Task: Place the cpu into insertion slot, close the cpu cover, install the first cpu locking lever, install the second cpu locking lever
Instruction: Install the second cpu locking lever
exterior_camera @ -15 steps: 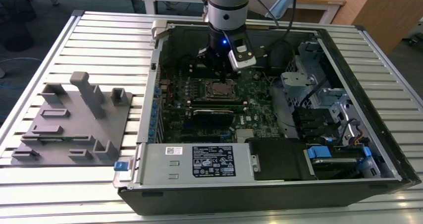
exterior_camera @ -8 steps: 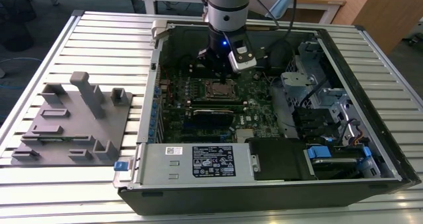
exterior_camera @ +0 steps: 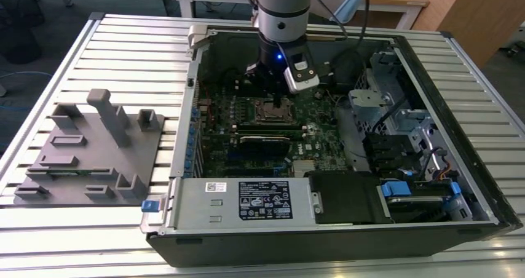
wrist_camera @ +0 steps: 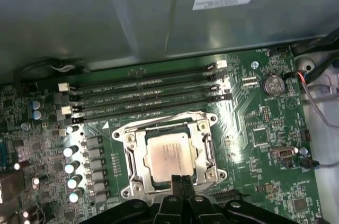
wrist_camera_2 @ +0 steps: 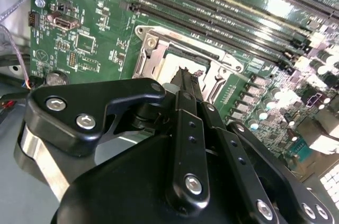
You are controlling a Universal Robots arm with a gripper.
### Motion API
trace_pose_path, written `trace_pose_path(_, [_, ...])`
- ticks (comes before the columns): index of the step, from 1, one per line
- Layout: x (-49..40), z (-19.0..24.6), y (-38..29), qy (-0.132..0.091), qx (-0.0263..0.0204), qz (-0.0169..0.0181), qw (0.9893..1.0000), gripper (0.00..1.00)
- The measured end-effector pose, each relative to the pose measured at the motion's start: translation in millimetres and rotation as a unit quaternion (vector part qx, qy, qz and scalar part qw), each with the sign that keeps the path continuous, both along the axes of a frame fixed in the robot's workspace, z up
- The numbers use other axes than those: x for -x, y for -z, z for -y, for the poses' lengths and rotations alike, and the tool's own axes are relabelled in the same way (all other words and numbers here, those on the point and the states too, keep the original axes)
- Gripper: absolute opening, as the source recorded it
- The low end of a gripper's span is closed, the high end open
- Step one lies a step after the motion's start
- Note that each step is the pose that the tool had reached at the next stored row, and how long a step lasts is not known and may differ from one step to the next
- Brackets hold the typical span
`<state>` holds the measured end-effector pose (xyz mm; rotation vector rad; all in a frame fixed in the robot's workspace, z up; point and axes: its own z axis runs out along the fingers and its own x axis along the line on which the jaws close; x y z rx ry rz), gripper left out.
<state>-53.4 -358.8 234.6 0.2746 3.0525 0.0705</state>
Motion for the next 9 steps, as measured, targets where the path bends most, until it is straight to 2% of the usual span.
trace_pose_path(9, [0.0,9.9,0.0,0.0,0.0,0.0,1.0,0.1])
